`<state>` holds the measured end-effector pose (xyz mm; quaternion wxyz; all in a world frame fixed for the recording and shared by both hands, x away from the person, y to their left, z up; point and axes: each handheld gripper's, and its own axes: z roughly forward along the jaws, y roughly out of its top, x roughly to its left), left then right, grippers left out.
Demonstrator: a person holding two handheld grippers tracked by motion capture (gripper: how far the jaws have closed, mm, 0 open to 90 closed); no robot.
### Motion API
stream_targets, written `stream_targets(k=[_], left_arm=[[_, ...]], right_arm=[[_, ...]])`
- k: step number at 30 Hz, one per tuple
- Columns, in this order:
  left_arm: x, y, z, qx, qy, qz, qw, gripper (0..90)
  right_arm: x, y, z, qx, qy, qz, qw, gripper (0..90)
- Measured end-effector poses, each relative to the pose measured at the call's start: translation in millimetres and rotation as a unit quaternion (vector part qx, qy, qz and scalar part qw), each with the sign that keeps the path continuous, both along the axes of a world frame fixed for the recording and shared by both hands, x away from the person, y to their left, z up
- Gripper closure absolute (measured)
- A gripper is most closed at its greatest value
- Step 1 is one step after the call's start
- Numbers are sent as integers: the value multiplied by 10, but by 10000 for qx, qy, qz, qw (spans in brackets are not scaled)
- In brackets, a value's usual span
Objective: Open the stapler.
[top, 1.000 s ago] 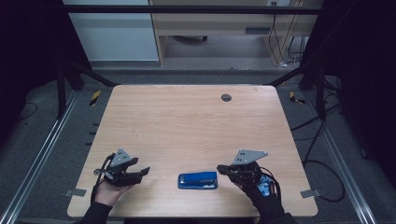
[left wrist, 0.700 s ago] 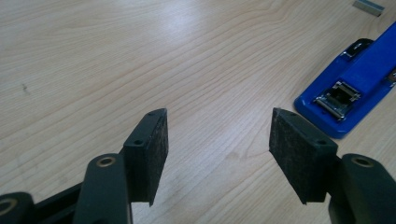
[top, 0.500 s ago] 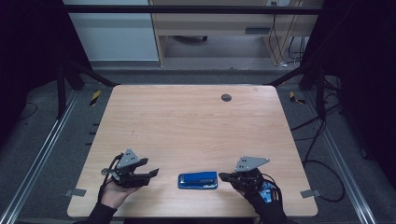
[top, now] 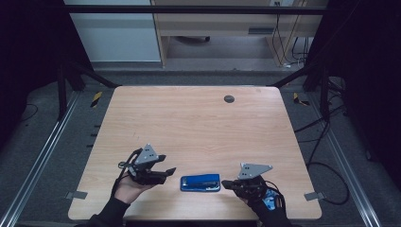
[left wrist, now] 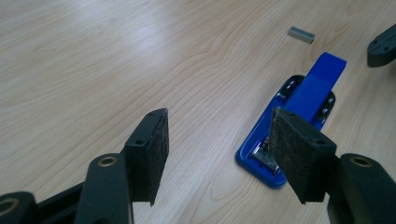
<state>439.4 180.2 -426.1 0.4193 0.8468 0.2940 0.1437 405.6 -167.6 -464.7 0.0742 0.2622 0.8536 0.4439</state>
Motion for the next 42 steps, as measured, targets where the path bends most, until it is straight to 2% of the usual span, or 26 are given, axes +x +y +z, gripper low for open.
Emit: stream_targets(k=[2,4,9,17,22,29,36,42], left_arm=[[9,-109,24,87,-57,-145,9998,383],[12,-147,30,118,-70,-184,9997,383],[29,-324,49,234,-41,-438,9988,385],[77,-566,73,530,45,-835,9951,394],[86,-690,70,616,89,-1017,9929,404],[104,-848,29,978,185,-1347,9859,410],[141,-963,-67,1183,395,-1497,9808,459],[129,-1022,-90,1247,423,-1706,9765,506]], right_arm=[[0,4,-7,-2,-19,36,10000,900],[0,5,-11,-2,-14,41,10000,900],[9,12,-33,-34,20,16,10000,900],[33,64,-86,-83,121,100,9998,900],[41,140,-125,-173,172,211,9995,900],[57,181,-153,-258,200,278,9991,900],[59,173,-151,-269,177,229,9992,900],[60,175,-153,-284,176,224,9992,900]])
